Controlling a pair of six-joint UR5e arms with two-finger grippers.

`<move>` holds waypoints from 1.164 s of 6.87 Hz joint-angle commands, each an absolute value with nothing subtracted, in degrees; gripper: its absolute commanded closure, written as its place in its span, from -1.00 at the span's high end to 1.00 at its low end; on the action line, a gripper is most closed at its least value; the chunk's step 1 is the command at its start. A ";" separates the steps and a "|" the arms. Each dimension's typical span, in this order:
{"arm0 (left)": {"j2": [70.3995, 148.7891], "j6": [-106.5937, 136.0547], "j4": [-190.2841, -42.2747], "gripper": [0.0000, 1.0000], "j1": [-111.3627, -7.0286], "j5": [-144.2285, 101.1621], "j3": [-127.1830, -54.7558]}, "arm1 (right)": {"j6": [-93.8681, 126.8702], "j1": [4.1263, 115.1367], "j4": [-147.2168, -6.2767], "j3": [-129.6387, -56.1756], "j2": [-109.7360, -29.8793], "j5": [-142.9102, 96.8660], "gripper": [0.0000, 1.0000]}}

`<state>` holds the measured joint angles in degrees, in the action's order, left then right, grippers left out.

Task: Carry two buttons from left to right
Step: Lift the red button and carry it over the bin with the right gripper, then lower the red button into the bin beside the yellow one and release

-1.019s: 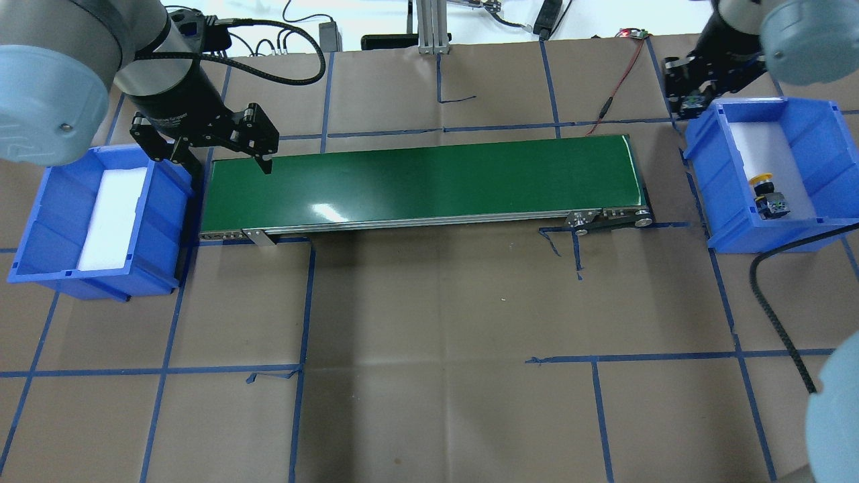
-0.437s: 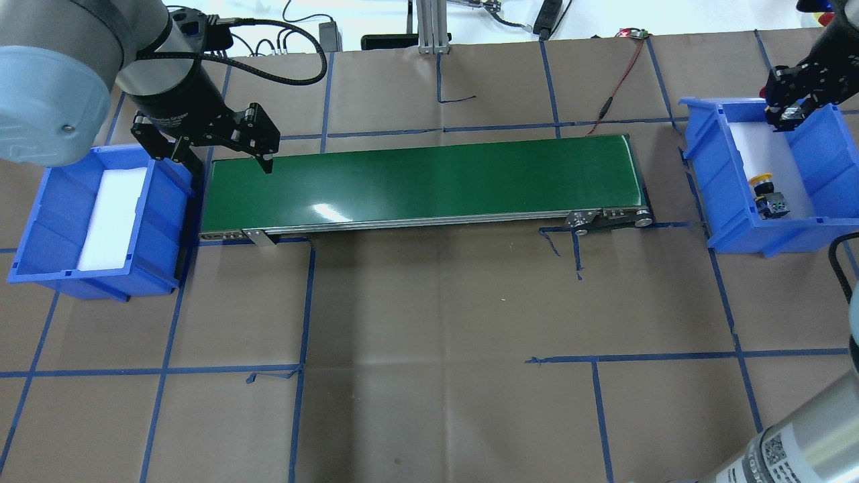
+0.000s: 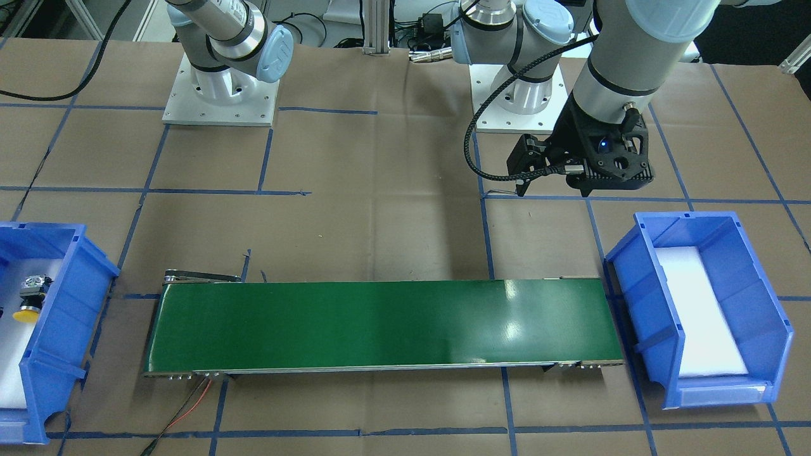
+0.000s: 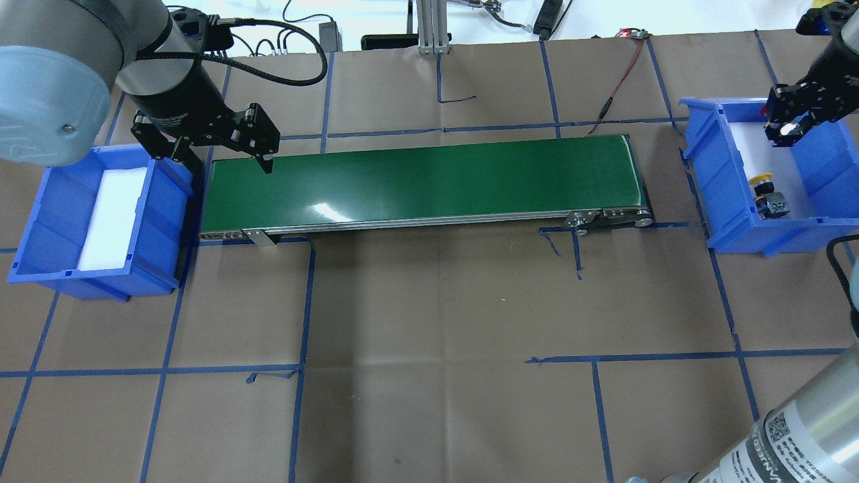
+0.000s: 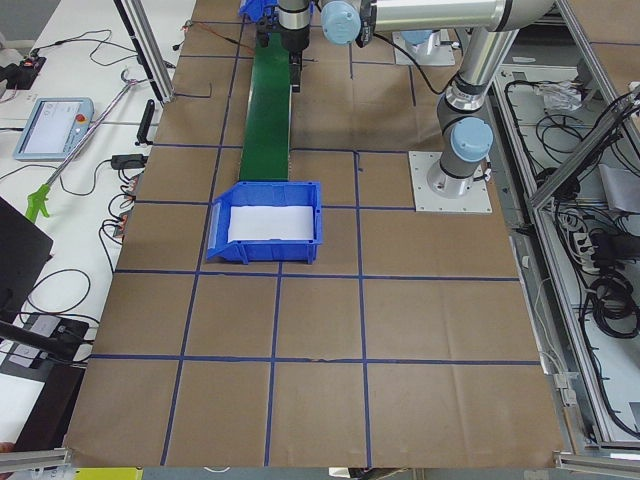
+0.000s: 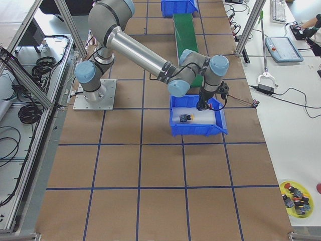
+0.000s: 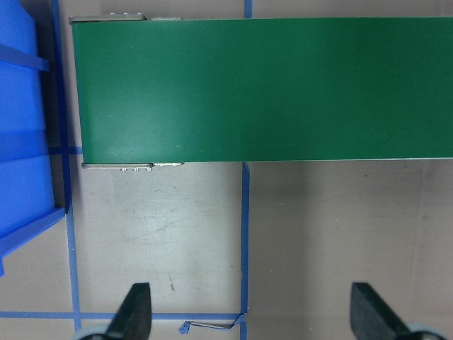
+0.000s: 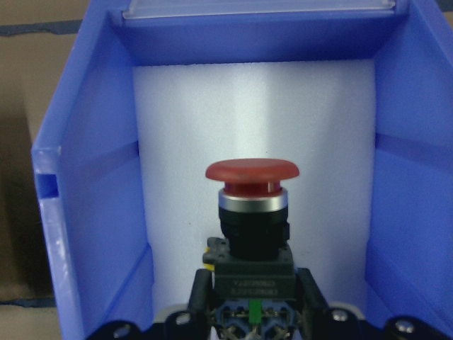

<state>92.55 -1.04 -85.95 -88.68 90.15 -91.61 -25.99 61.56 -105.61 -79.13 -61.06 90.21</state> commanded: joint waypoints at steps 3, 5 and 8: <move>92.55 -1.14 -85.69 1.00 -88.68 90.09 -91.67 | -27.33 61.52 -109.42 -79.02 -56.00 90.09 -0.90; 92.55 -1.06 -85.69 1.00 -88.68 90.09 -91.67 | -27.25 61.52 -109.51 -78.67 -54.68 90.00 -0.90; 92.55 -1.05 -85.69 1.00 -88.68 90.09 -91.67 | -27.16 61.61 -109.34 -78.75 -54.14 89.91 -0.43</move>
